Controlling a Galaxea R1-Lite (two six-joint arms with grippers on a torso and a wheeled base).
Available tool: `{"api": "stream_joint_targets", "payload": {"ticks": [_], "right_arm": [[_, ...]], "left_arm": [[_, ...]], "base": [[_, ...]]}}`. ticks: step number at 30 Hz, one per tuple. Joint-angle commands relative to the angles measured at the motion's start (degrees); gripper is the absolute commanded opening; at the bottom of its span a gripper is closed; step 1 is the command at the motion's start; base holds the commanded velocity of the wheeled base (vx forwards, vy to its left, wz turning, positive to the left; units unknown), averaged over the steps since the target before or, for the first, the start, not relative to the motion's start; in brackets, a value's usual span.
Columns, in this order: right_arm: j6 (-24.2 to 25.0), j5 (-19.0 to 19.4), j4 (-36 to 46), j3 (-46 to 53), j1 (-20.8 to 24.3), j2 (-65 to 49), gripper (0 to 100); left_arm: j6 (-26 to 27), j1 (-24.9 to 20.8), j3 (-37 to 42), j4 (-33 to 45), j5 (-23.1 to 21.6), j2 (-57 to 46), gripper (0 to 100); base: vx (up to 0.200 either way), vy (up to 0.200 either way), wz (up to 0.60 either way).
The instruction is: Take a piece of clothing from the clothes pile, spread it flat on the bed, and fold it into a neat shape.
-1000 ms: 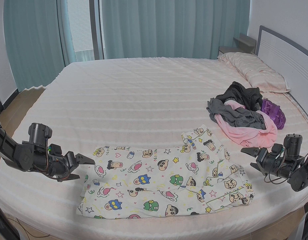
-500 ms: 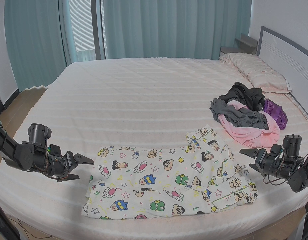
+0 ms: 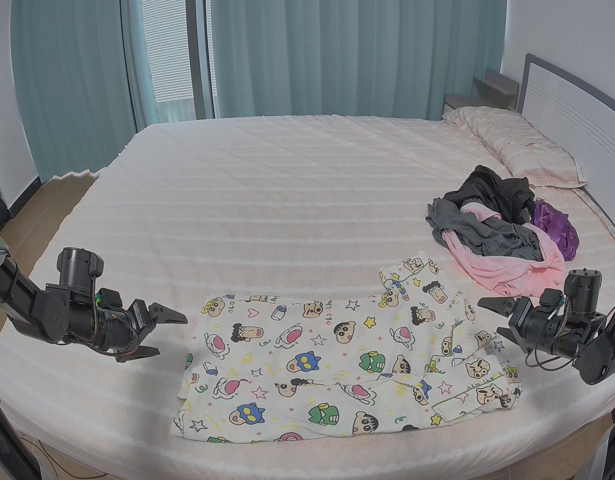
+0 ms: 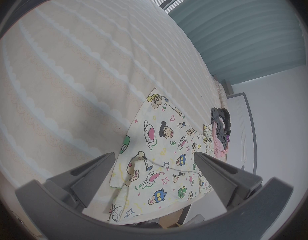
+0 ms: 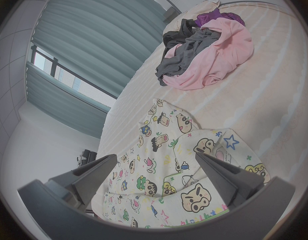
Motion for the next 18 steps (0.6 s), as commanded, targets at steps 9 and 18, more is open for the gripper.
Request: {"api": "stream_joint_targets", "payload": {"ticks": [9, 18], "right_arm": [[-0.08, 0.03, -0.02, 0.00, -0.02, 0.31, 100], [-0.08, 0.03, -0.02, 0.09, 0.07, 0.14, 100]], "left_arm": [[0.04, -0.06, 0.20, -0.36, 0.04, 0.60, 100], [-0.22, -0.06, 0.20, -0.27, -0.05, 0.42, 100]], "base": [[0.000, 0.000, 0.00], [0.067, 0.000, 0.00]]}}
